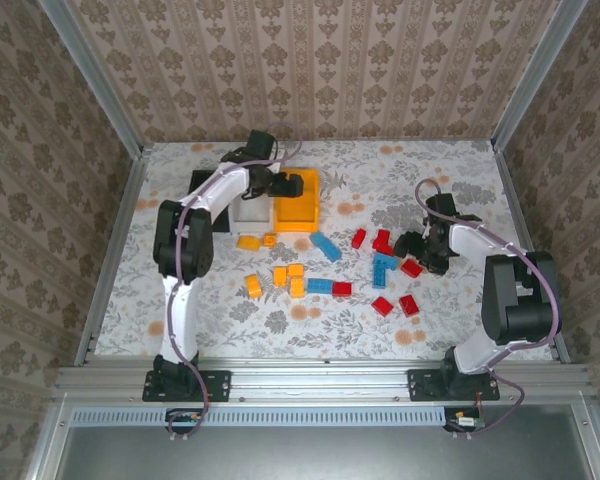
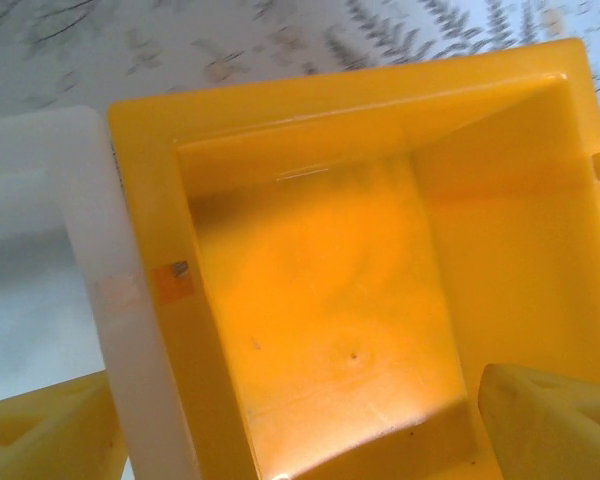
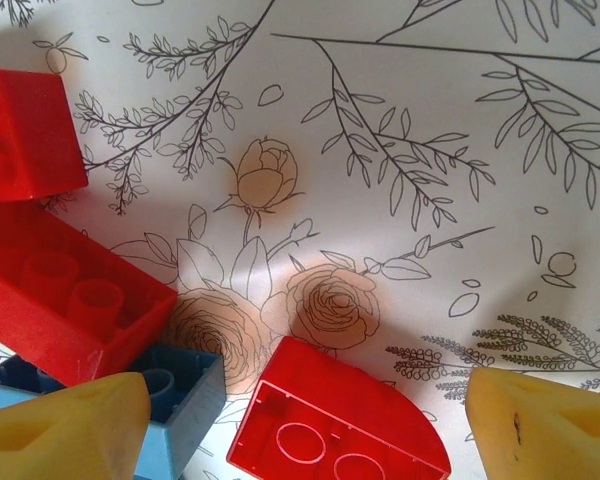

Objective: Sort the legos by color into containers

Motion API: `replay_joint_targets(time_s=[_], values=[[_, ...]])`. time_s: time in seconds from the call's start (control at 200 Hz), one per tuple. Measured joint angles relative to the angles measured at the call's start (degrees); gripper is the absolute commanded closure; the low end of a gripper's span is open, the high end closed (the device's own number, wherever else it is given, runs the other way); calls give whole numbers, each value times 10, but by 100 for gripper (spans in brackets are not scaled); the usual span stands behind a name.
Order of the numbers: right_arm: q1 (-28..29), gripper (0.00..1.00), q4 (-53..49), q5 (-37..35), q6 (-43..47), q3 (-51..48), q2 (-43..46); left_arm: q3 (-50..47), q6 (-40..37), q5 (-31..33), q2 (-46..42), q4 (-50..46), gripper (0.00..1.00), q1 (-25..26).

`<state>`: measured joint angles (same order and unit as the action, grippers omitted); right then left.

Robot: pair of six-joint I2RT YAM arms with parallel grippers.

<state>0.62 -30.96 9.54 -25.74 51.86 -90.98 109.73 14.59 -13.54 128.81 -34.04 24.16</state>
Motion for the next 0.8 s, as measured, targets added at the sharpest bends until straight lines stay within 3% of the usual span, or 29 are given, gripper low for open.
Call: replay_joint_targets(time_s=[0.42, 0.595, 0.8], values=[[0, 21, 5, 17, -2, -22, 26, 205, 50, -27, 140, -30, 11, 72], [0, 26, 6, 17, -8, -26, 26, 196, 56, -37, 137, -36, 11, 73], [0, 32, 12, 16, -37, -22, 18, 61, 56, -38, 48, -31, 10, 72]])
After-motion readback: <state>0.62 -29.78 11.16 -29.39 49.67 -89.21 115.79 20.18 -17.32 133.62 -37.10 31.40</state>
